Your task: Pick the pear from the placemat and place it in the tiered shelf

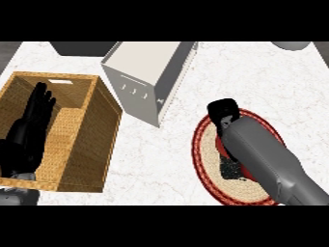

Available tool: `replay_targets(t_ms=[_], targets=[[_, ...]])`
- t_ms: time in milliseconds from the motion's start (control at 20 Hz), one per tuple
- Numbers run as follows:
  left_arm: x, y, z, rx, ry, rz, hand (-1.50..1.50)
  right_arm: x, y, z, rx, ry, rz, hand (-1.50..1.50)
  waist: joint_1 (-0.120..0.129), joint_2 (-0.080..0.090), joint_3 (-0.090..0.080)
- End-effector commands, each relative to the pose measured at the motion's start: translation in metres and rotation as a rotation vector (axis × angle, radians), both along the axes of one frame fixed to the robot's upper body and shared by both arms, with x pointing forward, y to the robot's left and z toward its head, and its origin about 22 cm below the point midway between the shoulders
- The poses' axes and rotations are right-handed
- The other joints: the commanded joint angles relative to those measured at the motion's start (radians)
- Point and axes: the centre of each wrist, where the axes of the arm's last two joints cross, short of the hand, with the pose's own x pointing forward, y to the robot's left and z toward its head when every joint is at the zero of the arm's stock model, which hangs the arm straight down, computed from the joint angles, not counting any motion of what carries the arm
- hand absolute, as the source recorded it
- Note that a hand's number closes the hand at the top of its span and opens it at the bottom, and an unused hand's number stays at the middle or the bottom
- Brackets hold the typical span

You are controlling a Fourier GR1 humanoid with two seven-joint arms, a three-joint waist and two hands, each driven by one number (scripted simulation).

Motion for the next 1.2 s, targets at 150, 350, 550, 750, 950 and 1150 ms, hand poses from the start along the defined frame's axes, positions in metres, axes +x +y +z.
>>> replay_targets(t_ms=[150, 350, 550, 750, 950, 1150], targets=[[0.006, 0.001, 0.002, 0.005, -0.001, -0.001, 0.00, -0.007, -0.005, 0.013, 0.236, -0.064, 0.288, 1.50, -0.001, 0.023, 0.011], [0.006, -0.005, -0.002, -0.030, 0.007, -0.006, 0.00, -0.034, 0.036, 0.041, 0.544, -0.086, 0.733, 1.50, -0.003, 0.020, 0.015], [0.001, 0.011, 0.005, -0.002, -0.009, 0.012, 0.00, -0.037, -0.022, 0.043, 0.732, -0.045, 0.839, 1.50, -0.022, 0.014, 0.011], [0.002, -0.002, -0.001, -0.017, -0.005, 0.021, 0.00, -0.026, -0.066, 0.071, 0.910, -0.158, 0.841, 1.50, -0.023, 0.017, 0.010], [-0.006, 0.005, -0.006, -0.012, 0.016, 0.025, 0.00, -0.022, -0.075, 0.120, 1.199, -0.156, 0.739, 1.50, -0.037, 0.006, 0.008], [-0.013, -0.002, 0.003, -0.005, 0.003, 0.006, 0.00, -0.026, -0.099, 0.161, 1.265, -0.288, 0.620, 1.50, -0.030, 0.004, 0.008]])
